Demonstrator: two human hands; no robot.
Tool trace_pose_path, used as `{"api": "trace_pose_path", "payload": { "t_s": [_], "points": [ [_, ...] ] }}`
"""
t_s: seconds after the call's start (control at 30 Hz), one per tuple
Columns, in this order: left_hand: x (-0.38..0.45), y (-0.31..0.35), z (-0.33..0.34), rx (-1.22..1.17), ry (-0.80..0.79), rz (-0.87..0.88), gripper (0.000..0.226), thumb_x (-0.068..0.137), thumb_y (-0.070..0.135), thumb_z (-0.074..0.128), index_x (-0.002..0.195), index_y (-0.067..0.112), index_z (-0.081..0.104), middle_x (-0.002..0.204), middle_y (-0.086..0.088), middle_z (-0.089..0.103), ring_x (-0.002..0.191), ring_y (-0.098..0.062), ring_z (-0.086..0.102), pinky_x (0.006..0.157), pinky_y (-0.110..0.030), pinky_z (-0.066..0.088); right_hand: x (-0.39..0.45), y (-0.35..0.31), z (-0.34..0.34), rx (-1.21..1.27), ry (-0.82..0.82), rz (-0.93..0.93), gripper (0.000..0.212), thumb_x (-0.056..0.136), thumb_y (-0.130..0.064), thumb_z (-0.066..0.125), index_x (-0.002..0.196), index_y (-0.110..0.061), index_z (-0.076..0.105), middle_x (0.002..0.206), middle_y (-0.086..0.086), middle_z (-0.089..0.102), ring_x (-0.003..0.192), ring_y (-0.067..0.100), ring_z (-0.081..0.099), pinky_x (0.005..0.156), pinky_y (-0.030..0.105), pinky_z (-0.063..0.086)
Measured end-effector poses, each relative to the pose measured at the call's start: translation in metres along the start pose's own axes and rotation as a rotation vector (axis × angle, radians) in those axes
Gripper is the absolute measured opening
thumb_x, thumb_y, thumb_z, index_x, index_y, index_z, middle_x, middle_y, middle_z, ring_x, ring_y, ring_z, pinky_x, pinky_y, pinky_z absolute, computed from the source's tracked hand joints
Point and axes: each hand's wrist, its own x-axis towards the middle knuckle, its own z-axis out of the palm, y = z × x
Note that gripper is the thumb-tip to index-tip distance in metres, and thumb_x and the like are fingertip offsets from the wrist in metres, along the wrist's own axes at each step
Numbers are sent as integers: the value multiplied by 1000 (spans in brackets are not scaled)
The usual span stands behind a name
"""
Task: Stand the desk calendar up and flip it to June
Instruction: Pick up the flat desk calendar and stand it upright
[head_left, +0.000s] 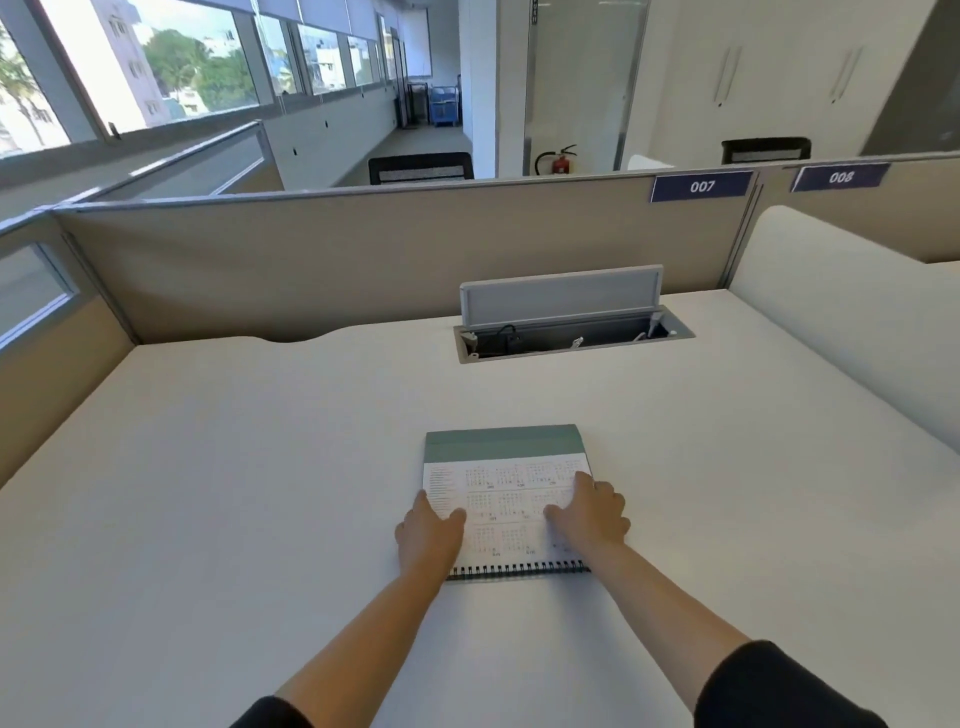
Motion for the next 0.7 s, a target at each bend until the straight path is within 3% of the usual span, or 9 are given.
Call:
{"api": "trace_pose_path", "payload": {
  "t_s": [0.1, 0.17, 0.27, 0.4, 0.5, 0.6, 0.7],
  "points": [
    [1, 3, -3, -120, 5, -74, 56, 87, 23, 48, 139, 15, 31, 137, -12, 49, 121, -30, 46, 94, -38, 45, 0, 3, -2, 58, 17, 14, 55, 81, -26, 55, 132, -18, 38, 130, 12, 43, 119, 32, 38, 92, 40, 37],
    [2, 6, -9, -193, 10, -78, 53, 87, 20, 48, 138, 15, 34, 137, -11, 48, 109, -25, 51, 81, -32, 45, 0, 6, -6, 157, 31, 11, 55, 81, -21, 57, 133, -16, 37, 129, 14, 45, 117, 33, 42, 91, 40, 40],
    [6, 12, -23, -277, 20, -81, 49, 86, 19, 50, 134, 14, 40, 135, -12, 49, 101, -26, 52, 78, -35, 47, 1, 11, -15, 406, 5, -26, 64, 82, -14, 60, 138, -12, 30, 129, 16, 52, 112, 32, 52, 85, 36, 44],
    [16, 28, -48, -328, 48, -29, 44, 86, 17, 51, 129, 11, 47, 128, -13, 53, 92, -22, 50, 65, -27, 41, 2, 7, -29, 659, -53, 23, 72, 82, -16, 65, 141, -10, 24, 132, 16, 52, 114, 32, 54, 91, 38, 44],
    [25, 44, -68, -297, 67, 24, 43, 85, 19, 55, 127, 9, 49, 131, -13, 52, 99, -23, 49, 78, -29, 39, 0, -4, -39, 869, -166, 102, 52, 85, -12, 61, 132, -5, 38, 125, 17, 58, 103, 30, 61, 80, 38, 53],
    [32, 61, -88, -264, 93, 65, 53, 84, 24, 57, 133, 11, 41, 140, -12, 44, 118, -28, 47, 89, -33, 37, -6, -19, -43, 1068, -243, 167, 26, 86, -4, 59, 110, 2, 53, 106, 17, 64, 73, 23, 63, 45, 22, 50],
    [32, 74, -100, -245, 176, 160, 64, 85, 30, 54, 141, 19, 25, 150, -6, 31, 133, -27, 35, 102, -38, 32, -11, -35, -38, 1256, -256, 294, 20, 83, 0, 61, 102, 3, 55, 88, 14, 60, 60, 19, 57, 43, 24, 50]
  ]
}}
